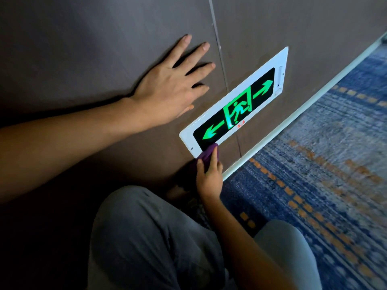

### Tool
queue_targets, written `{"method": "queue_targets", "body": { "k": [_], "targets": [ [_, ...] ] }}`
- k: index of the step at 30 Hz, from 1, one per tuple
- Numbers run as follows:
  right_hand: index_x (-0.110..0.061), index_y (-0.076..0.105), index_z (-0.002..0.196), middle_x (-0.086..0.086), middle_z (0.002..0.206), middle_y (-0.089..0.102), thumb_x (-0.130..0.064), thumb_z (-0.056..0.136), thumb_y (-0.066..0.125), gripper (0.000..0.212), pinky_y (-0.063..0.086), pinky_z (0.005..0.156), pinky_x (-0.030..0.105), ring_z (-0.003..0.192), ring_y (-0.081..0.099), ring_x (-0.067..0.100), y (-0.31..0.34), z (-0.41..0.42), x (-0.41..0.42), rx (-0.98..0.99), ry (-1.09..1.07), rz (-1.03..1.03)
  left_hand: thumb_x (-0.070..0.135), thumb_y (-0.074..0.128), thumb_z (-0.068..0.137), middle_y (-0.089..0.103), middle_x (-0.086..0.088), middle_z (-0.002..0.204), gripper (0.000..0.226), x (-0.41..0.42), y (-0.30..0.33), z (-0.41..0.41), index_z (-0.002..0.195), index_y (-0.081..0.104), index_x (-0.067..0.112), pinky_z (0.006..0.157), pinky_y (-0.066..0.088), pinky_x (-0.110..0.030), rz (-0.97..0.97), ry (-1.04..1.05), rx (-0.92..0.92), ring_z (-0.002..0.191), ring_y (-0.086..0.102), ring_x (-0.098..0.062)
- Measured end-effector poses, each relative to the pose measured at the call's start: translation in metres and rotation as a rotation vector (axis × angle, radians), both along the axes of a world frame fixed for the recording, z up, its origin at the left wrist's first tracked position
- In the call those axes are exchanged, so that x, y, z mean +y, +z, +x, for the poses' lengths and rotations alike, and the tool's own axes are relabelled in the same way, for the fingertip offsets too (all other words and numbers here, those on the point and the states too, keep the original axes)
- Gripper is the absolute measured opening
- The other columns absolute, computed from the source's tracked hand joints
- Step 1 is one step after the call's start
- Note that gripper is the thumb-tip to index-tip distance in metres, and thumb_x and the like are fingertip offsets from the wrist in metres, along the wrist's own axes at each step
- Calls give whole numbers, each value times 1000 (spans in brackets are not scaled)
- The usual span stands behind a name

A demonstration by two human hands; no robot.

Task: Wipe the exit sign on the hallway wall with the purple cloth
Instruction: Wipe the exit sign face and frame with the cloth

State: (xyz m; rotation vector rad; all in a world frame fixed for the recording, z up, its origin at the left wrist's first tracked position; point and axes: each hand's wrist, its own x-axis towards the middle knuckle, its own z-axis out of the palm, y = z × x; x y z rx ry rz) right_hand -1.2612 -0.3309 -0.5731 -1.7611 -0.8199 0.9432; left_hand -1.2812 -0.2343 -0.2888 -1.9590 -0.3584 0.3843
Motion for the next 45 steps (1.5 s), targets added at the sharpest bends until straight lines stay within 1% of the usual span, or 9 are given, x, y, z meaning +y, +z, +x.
{"method": "queue_targets", "body": {
  "k": [7,12,16,21,27,30,34,39,45],
  "targets": [
    [-35,39,156,2,142,60,-36,96,65,66,39,99,23,125,58,19,8,35,10,139,-194,139,54,48,99,19,-10,171,57,1,0,1,148,49,25,124,4,-68,-38,-1,-12,158,5,-45],
    [-44,27,159,4,150,53,-34,95,58,71,47,111,46,131,55,30,21,86,47,300,-165,41,53,46,100,20,-10,171,56,0,-2,1,149,48,25,123,3,-68,-31,-12,-4,157,5,-45],
    [-39,21,162,7,148,54,-33,100,60,74,41,98,28,127,58,29,16,58,30,194,-68,55,45,40,103,19,-11,171,50,2,-11,8,148,49,24,124,3,-69,-53,-10,-6,157,4,-46],
    [-37,7,164,15,151,47,-43,101,58,81,42,102,35,130,56,35,5,14,3,152,81,42,46,39,104,16,-10,172,50,2,-20,16,150,47,26,123,-1,-69,-48,16,-6,158,2,-45],
    [-34,32,159,0,145,60,-34,95,66,72,40,97,22,127,59,21,6,40,4,151,-110,132,47,42,104,16,-10,172,51,3,-20,15,150,47,26,122,-2,-69,-57,19,-3,158,1,-45],
    [-33,28,160,3,149,53,-36,97,63,71,41,97,25,131,56,24,10,47,16,245,-173,113,47,44,103,18,-11,171,51,4,-20,15,149,49,25,123,-1,-69,-63,4,-14,158,2,-45],
    [-29,12,164,16,150,46,-48,100,55,79,46,102,44,128,56,36,9,33,14,113,36,-14,46,44,103,18,-11,171,50,5,-23,15,148,50,26,123,0,-69,-56,13,-5,158,2,-46],
    [-23,12,165,17,142,56,-46,101,58,82,47,98,38,123,60,35,-8,11,-13,-14,254,18,46,45,102,19,-10,171,49,5,-23,15,146,52,26,123,0,-69,-61,2,-25,158,3,-45],
    [-32,25,162,4,144,61,-47,96,65,78,50,101,33,124,62,25,-8,21,-19,35,150,79,46,45,101,21,-9,171,47,7,-24,14,142,55,26,123,0,-68,-66,-7,-36,158,5,-45]
  ]
}}
